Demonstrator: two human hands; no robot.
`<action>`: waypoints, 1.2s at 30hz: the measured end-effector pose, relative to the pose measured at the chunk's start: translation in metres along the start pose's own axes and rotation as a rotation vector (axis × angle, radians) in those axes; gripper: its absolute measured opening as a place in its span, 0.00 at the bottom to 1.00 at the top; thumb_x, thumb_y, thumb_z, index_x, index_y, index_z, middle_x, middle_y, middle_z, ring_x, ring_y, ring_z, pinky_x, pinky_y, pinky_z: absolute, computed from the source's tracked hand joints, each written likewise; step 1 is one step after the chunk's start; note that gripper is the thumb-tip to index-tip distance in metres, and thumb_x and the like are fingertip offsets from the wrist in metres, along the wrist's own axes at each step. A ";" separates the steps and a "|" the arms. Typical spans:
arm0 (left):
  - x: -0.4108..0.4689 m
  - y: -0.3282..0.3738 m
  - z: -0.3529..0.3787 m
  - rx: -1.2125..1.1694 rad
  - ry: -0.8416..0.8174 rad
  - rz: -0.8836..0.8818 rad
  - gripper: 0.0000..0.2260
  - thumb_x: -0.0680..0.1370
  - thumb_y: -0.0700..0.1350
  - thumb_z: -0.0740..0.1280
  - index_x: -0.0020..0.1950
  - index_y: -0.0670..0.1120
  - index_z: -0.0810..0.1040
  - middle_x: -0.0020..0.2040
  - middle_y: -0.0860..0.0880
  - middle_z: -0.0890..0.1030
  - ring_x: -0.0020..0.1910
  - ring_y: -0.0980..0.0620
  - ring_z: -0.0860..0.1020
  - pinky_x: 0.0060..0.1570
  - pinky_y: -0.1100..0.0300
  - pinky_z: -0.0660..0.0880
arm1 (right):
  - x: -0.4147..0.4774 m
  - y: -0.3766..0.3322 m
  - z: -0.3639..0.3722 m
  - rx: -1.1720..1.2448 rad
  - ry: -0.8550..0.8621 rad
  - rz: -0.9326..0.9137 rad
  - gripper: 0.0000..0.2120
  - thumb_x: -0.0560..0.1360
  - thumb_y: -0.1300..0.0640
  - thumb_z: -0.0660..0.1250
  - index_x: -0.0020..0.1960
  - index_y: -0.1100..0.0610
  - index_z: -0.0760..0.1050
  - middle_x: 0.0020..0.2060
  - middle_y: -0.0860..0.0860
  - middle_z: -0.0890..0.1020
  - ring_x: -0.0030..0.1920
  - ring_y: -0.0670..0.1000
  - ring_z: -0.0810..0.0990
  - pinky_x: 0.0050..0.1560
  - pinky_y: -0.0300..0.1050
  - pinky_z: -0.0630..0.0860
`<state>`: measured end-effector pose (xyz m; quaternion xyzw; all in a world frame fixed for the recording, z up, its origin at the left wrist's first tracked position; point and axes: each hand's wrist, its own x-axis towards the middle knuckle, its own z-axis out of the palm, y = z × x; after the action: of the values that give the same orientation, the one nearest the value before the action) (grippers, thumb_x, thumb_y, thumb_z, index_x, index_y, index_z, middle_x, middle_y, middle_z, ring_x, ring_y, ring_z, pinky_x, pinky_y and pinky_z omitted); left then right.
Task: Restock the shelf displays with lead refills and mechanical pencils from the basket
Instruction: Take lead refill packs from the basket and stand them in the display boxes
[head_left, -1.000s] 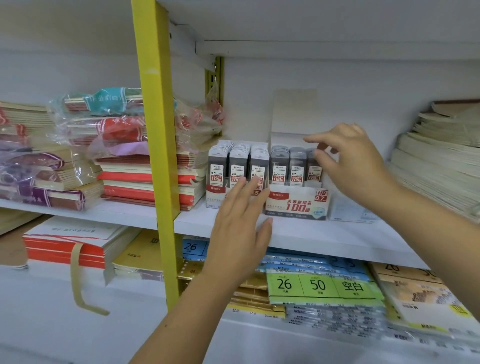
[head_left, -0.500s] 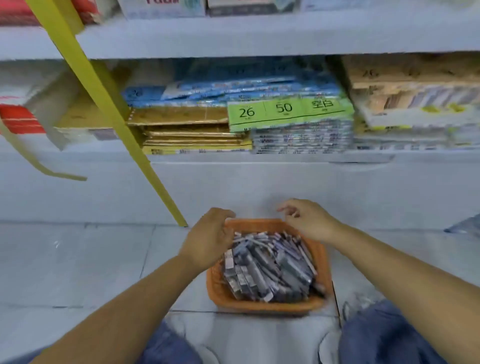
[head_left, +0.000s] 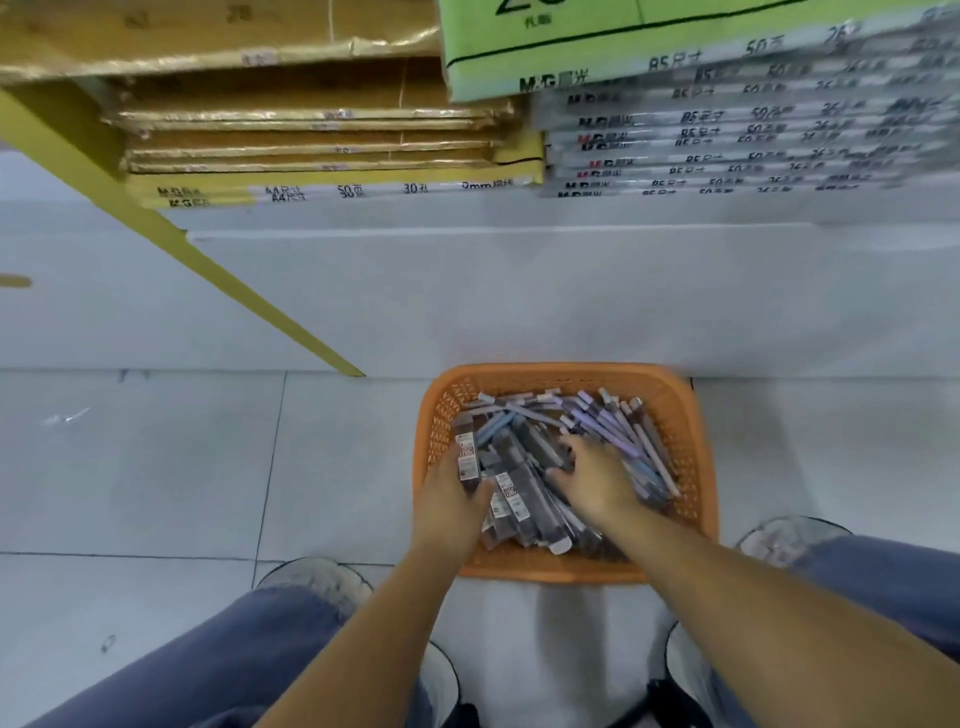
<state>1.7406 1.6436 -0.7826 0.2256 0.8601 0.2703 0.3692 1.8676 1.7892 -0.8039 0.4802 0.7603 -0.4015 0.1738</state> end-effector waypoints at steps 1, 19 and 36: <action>0.003 0.002 0.002 0.008 0.017 -0.023 0.19 0.79 0.48 0.70 0.69 0.50 0.73 0.62 0.51 0.81 0.60 0.48 0.79 0.62 0.47 0.76 | 0.002 0.000 0.001 -0.027 0.017 0.005 0.26 0.78 0.50 0.66 0.74 0.54 0.64 0.67 0.55 0.73 0.66 0.57 0.71 0.62 0.53 0.73; 0.035 0.015 0.013 -0.356 -0.015 -0.374 0.08 0.79 0.45 0.67 0.57 0.54 0.78 0.45 0.54 0.84 0.41 0.53 0.83 0.38 0.59 0.79 | 0.014 0.011 -0.023 0.427 -0.120 0.076 0.14 0.77 0.54 0.68 0.62 0.46 0.71 0.45 0.36 0.74 0.43 0.38 0.74 0.36 0.32 0.68; -0.044 0.100 -0.074 -1.120 -0.257 -0.038 0.20 0.74 0.43 0.71 0.64 0.36 0.79 0.57 0.35 0.84 0.51 0.40 0.84 0.48 0.48 0.82 | -0.081 -0.091 -0.091 0.902 -0.182 -0.303 0.12 0.75 0.62 0.70 0.58 0.52 0.80 0.49 0.50 0.86 0.50 0.52 0.85 0.48 0.46 0.81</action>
<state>1.7303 1.6706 -0.6541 0.0112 0.5381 0.6481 0.5388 1.8382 1.7928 -0.6548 0.3543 0.5534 -0.7524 -0.0464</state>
